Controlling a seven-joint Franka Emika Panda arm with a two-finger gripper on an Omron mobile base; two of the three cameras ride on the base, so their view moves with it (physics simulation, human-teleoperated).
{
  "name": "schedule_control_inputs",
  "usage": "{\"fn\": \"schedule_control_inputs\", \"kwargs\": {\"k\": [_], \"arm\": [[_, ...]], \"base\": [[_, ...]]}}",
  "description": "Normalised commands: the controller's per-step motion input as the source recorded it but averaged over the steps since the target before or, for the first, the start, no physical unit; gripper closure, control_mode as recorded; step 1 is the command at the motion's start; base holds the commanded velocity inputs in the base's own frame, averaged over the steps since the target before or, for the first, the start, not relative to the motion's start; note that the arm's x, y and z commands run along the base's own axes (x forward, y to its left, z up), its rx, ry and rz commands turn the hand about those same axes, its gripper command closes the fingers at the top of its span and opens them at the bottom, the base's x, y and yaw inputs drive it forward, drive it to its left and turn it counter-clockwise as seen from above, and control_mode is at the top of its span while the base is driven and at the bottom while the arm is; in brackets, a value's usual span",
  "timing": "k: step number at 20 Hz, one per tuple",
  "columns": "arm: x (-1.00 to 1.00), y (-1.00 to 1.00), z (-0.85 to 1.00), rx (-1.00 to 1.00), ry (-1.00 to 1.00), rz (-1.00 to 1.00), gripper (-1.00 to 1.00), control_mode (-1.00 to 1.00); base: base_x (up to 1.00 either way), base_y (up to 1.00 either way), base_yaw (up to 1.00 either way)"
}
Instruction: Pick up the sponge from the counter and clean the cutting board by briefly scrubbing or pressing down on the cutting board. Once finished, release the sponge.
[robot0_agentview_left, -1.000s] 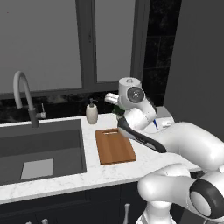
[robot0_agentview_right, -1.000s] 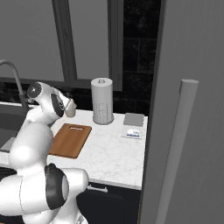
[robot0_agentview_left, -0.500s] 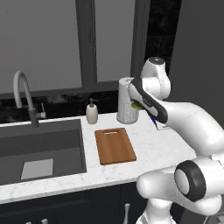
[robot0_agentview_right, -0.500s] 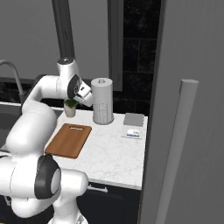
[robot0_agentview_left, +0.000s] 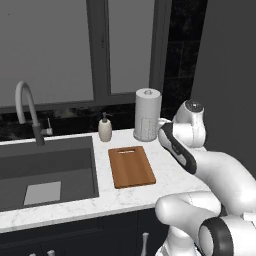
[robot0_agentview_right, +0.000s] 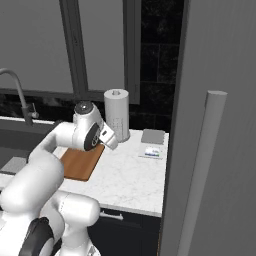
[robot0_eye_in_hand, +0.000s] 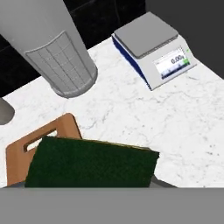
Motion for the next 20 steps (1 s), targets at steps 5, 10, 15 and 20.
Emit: {"fn": "schedule_control_inputs", "kwargs": {"k": [5, 10, 15, 20], "arm": [[0.21, -0.69, -1.00, 0.10, 0.15, -0.02, 1.00, -1.00], [0.11, -0.42, -0.67, 0.07, 0.06, 0.00, 1.00, -1.00], [0.06, -0.02, -0.58, 0.00, 0.12, 0.00, 1.00, -1.00], [0.12, 0.00, -0.46, 0.00, 0.14, -0.01, 1.00, -1.00]], "base": [[0.00, 0.00, 0.00], [0.00, 0.00, 0.00], [0.00, 0.00, 0.00], [0.00, 0.00, 0.00]]}}
